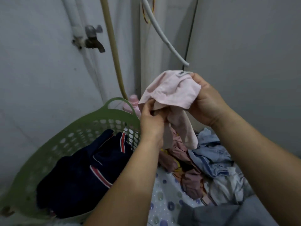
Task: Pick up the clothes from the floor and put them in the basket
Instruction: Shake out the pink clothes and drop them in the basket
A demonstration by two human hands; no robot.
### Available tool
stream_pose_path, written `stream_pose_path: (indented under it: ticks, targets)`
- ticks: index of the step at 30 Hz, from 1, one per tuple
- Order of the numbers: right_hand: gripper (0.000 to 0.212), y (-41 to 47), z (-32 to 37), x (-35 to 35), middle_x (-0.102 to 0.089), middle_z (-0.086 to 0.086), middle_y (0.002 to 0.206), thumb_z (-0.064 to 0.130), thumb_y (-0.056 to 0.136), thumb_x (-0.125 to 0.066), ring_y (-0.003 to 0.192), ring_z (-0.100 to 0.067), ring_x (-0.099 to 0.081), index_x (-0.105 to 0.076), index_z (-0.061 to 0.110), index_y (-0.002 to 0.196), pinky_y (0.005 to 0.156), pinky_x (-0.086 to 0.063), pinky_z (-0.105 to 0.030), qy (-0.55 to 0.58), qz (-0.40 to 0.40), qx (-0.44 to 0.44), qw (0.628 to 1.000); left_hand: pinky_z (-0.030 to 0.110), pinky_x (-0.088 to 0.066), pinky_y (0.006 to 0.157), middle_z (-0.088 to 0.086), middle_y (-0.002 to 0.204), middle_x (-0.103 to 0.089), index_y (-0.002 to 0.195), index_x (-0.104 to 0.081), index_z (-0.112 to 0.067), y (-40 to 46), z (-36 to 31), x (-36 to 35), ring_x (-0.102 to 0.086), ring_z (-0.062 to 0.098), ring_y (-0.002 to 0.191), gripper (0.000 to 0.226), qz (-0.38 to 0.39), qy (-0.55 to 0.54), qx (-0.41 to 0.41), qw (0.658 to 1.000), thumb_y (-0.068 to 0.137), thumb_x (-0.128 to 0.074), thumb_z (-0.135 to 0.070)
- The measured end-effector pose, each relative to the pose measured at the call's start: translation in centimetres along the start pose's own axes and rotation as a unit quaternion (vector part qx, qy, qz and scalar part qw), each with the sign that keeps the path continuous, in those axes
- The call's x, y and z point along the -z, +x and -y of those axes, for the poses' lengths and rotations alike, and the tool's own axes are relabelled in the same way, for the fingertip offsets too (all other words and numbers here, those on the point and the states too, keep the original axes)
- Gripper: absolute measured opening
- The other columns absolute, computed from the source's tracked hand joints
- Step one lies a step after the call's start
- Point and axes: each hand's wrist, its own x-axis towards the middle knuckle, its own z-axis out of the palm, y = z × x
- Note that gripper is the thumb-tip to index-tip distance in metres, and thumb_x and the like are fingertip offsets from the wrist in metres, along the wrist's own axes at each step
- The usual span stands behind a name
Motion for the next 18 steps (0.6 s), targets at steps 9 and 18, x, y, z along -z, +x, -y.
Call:
stream_pose_path:
  ticks: [9,18]
  targets:
    - [0.016,-1.2,4.2,-11.9,-0.064,-0.005,0.087,0.007,0.082,-0.048,0.079,-0.02,-0.061,-0.057,0.016,0.092,0.074,-0.05,-0.035,0.038,0.071,0.069,0.994,0.04,-0.05,0.082,0.01,0.094,-0.064,0.098,-0.062,-0.018,-2.8,-12.0,5.1,-0.06,0.025,0.085,0.033,0.039,-0.027,-0.147,0.988,0.075,-0.066,0.006]
    - [0.024,-0.5,0.2,-15.2,-0.06,-0.011,0.09,0.006,0.086,-0.043,0.085,-0.028,-0.049,-0.061,0.022,0.087,0.071,-0.04,-0.035,0.035,0.09,0.052,0.994,0.023,-0.055,0.06,0.001,0.085,-0.067,0.109,-0.06,-0.01,-4.0,-14.7,10.2,-0.065,0.006,0.066,0.029,0.0,0.106,-0.179,0.978,0.084,-0.062,0.006]
